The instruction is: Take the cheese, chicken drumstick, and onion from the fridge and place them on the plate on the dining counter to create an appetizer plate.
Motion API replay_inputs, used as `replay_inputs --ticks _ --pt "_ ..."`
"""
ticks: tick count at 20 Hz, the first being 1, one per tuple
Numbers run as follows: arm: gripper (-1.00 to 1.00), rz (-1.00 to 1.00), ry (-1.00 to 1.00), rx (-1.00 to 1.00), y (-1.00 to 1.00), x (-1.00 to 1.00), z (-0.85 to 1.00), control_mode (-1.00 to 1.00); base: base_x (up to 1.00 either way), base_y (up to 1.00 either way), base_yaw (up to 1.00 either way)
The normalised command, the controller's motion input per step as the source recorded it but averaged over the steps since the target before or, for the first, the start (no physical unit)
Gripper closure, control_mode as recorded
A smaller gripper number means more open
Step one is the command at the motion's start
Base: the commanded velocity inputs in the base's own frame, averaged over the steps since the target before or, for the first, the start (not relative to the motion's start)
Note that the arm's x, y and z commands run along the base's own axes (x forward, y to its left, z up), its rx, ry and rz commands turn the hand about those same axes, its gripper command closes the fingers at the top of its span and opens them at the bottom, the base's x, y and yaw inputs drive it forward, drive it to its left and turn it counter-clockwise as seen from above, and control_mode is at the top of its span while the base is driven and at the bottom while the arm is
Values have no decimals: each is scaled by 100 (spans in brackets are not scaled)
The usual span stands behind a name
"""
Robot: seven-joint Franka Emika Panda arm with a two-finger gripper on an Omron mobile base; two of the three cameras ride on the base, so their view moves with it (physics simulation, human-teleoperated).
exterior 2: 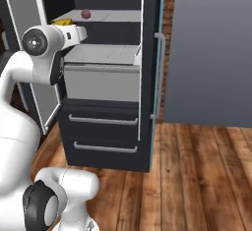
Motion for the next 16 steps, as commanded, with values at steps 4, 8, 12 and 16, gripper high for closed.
replay_inputs --ticks 4,8,12,16 --pt "100 0 0 0 0 0 0 100 -100 0 0" --pt "100 0 0 0 0 0 0 100 -100 0 0" --pt "100 0 0 0 0 0 0 100 -100 0 -1" --pt "100 0 0 0 0 0 0 100 -100 0 -2"
